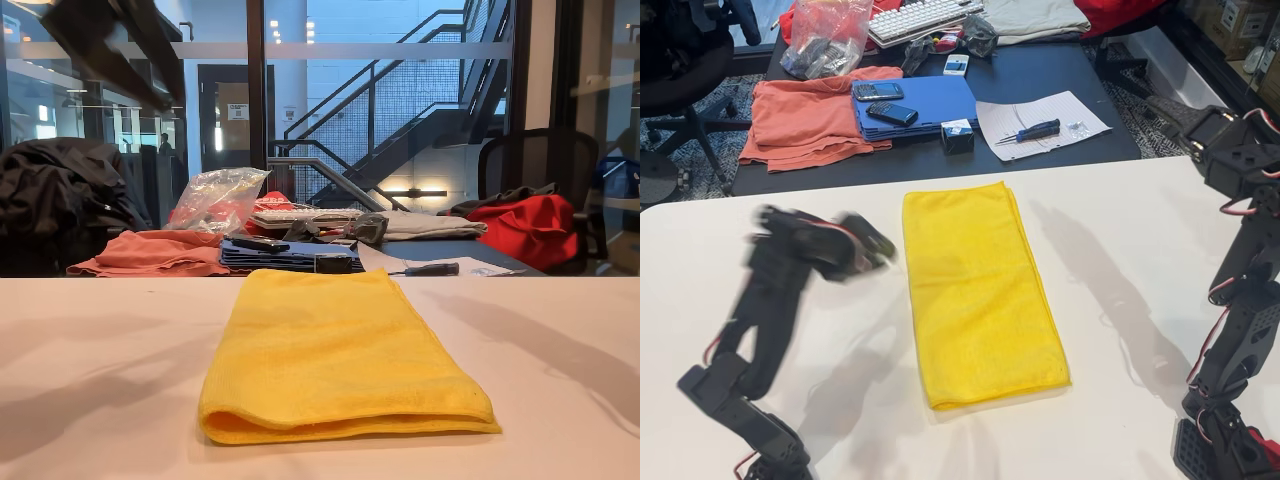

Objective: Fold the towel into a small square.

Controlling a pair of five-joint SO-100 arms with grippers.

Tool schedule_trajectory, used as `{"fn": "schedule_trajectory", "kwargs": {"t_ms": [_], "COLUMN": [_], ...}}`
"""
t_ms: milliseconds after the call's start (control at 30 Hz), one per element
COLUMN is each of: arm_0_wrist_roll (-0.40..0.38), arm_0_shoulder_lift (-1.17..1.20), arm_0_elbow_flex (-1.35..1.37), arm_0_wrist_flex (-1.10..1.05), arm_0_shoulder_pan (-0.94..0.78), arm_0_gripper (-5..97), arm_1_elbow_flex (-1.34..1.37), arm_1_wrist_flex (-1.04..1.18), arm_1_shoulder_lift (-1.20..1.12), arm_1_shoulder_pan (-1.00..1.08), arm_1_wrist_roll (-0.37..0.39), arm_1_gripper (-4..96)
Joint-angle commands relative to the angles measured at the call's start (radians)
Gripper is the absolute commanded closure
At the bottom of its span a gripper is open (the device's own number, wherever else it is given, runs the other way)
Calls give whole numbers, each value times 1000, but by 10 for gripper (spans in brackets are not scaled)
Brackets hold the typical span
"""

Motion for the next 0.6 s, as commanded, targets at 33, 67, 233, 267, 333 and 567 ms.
{"fn": "schedule_trajectory", "kwargs": {"t_ms": [33, 67, 233, 267, 333, 567], "arm_0_wrist_roll": [0, 0, 0, 0, 0, -8], "arm_0_shoulder_lift": [-28, -34, -81, -87, -98, -91], "arm_0_elbow_flex": [-6, -6, -11, -9, -9, -18], "arm_0_wrist_flex": [34, 26, 15, 15, 8, 0], "arm_0_shoulder_pan": [35, 54, 95, 97, 98, 140], "arm_0_gripper": [700, 700, 696, 695, 694, 694], "arm_1_elbow_flex": [250, 330, 518, 532, 534, 540], "arm_1_wrist_flex": [-15, -17, -89, -123, -190, -253], "arm_1_shoulder_lift": [-12, -15, -71, -92, -146, -244], "arm_1_shoulder_pan": [49, 66, 164, 181, 212, 333], "arm_1_wrist_roll": [-2, -2, -11, -12, -14, -17], "arm_1_gripper": [859, 858, 856, 851, 823, 743]}}
